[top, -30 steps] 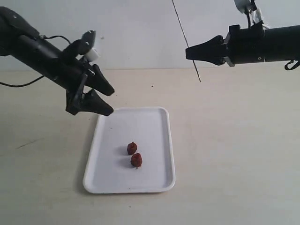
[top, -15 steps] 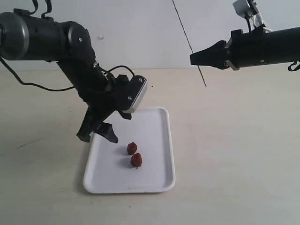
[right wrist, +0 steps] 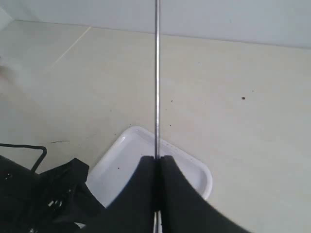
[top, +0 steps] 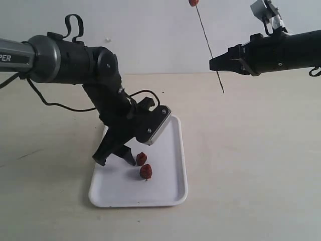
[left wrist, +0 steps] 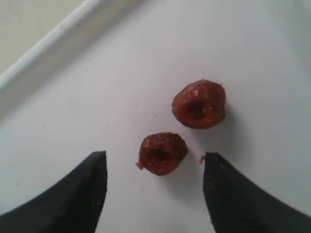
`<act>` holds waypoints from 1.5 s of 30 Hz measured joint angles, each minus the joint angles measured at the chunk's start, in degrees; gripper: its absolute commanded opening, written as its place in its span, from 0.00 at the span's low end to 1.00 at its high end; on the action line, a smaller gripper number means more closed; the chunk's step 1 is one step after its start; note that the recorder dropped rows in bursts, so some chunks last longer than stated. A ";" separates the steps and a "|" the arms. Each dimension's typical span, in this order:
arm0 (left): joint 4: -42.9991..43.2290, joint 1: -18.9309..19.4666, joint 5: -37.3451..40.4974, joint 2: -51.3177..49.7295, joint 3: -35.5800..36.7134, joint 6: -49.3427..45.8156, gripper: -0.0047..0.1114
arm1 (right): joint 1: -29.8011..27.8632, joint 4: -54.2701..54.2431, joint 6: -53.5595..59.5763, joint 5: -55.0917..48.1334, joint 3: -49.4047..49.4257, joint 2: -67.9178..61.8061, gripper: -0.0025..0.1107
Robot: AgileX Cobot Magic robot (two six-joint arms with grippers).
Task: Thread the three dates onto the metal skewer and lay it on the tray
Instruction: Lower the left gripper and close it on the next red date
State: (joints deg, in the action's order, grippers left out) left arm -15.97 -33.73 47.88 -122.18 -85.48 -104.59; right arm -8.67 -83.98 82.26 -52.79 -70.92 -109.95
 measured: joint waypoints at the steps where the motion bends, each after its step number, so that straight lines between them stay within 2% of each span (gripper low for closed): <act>1: 0.13 -0.13 0.00 -0.11 0.00 0.00 0.54 | 0.00 0.00 0.00 0.00 0.00 0.00 0.02; 8: 4.55 -0.80 -0.46 -0.61 0.00 -0.13 0.54 | 0.00 0.00 0.00 0.00 0.00 0.00 0.02; 18: 4.55 -2.14 -3.26 -0.61 0.00 -0.13 0.54 | 0.00 0.12 0.00 0.13 0.00 0.00 0.02; 45: 4.62 -2.17 -5.04 -0.84 1.64 -0.13 0.54 | 0.00 0.24 0.00 0.27 0.00 0.00 0.02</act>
State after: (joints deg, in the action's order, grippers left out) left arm -11.35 -35.90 42.84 -123.02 -83.84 -104.72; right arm -8.67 -83.74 82.26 -52.52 -70.92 -109.95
